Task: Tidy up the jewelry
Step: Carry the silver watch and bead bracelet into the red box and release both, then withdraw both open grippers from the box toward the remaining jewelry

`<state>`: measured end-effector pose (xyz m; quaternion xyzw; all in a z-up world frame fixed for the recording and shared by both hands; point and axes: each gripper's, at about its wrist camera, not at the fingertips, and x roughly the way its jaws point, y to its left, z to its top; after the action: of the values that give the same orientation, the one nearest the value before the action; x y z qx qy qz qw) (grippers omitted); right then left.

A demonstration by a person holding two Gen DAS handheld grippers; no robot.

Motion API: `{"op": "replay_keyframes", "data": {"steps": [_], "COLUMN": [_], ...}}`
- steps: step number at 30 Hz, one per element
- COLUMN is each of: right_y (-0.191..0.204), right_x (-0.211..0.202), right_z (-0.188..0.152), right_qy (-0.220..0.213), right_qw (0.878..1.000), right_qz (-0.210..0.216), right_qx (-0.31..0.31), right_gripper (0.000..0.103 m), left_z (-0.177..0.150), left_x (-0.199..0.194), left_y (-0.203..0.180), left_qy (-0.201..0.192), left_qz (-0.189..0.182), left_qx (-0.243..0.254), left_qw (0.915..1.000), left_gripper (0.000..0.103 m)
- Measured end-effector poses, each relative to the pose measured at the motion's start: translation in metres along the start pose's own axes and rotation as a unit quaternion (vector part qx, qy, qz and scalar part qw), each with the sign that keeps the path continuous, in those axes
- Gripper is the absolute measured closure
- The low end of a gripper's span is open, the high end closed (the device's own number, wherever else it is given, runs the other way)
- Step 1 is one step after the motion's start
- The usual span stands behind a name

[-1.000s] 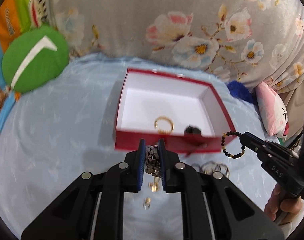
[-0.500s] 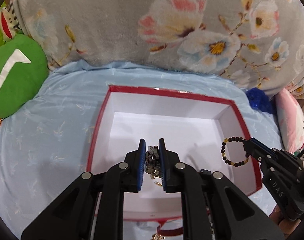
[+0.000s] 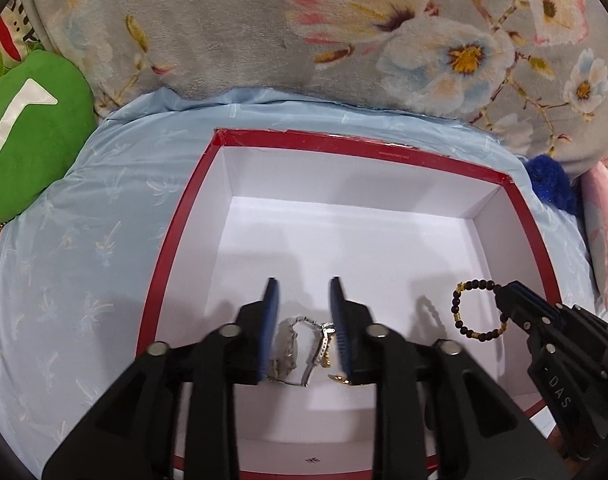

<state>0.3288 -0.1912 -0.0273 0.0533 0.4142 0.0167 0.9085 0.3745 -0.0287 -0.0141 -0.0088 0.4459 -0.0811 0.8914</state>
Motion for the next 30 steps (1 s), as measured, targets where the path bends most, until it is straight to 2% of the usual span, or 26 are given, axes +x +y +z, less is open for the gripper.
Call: {"op": "replay_keyframes", "data": {"steps": [1, 3, 4, 5, 10, 14, 17, 24, 30], "right_y": [0.000, -0.002, -0.002, -0.003, -0.006, -0.009, -0.014, -0.023, -0.024], "right_x": [-0.002, -0.008, -0.012, -0.018, -0.054, -0.097, -0.127, -0.172, -0.184], "right_z": [0.000, 0.000, 0.000, 0.000, -0.004, -0.021, -0.039, -0.090, -0.139], "right_qy": [-0.004, -0.013, -0.018, -0.025, -0.052, -0.078, -0.090, -0.090, -0.062], "right_qw": [1.000, 1.000, 1.000, 1.000, 0.998, 0.997, 0.996, 0.995, 0.998], "right_qz": [-0.002, -0.005, -0.006, -0.009, -0.015, -0.020, -0.016, -0.020, -0.025], "right_qx": [0.001, 0.006, 0.008, 0.008, 0.009, 0.010, 0.016, 0.024, 0.018], "right_gripper": [0.091, 0.077, 0.073, 0.068, 0.068, 0.061, 0.056, 0.053, 0.053], "left_z": [-0.001, -0.001, -0.002, -0.002, -0.008, -0.022, -0.038, -0.089, -0.139], "left_x": [-0.002, -0.006, -0.009, -0.012, -0.035, -0.063, -0.086, -0.128, -0.144], "left_y": [0.001, 0.003, 0.004, 0.005, 0.004, 0.007, 0.009, 0.009, 0.027], "left_qy": [-0.004, -0.012, -0.016, -0.018, -0.029, -0.037, -0.039, -0.035, -0.007], "left_qz": [0.006, 0.010, 0.009, 0.009, 0.010, 0.003, -0.002, -0.010, -0.016], "left_qx": [-0.002, -0.009, -0.012, -0.013, -0.009, -0.007, -0.005, 0.015, 0.009], "left_qw": [1.0000, 0.9998, 0.9998, 0.9997, 0.9995, 0.9993, 0.9992, 0.9992, 0.9998], "left_gripper": [0.062, 0.053, 0.046, 0.043, 0.042, 0.040, 0.031, 0.023, 0.022]}}
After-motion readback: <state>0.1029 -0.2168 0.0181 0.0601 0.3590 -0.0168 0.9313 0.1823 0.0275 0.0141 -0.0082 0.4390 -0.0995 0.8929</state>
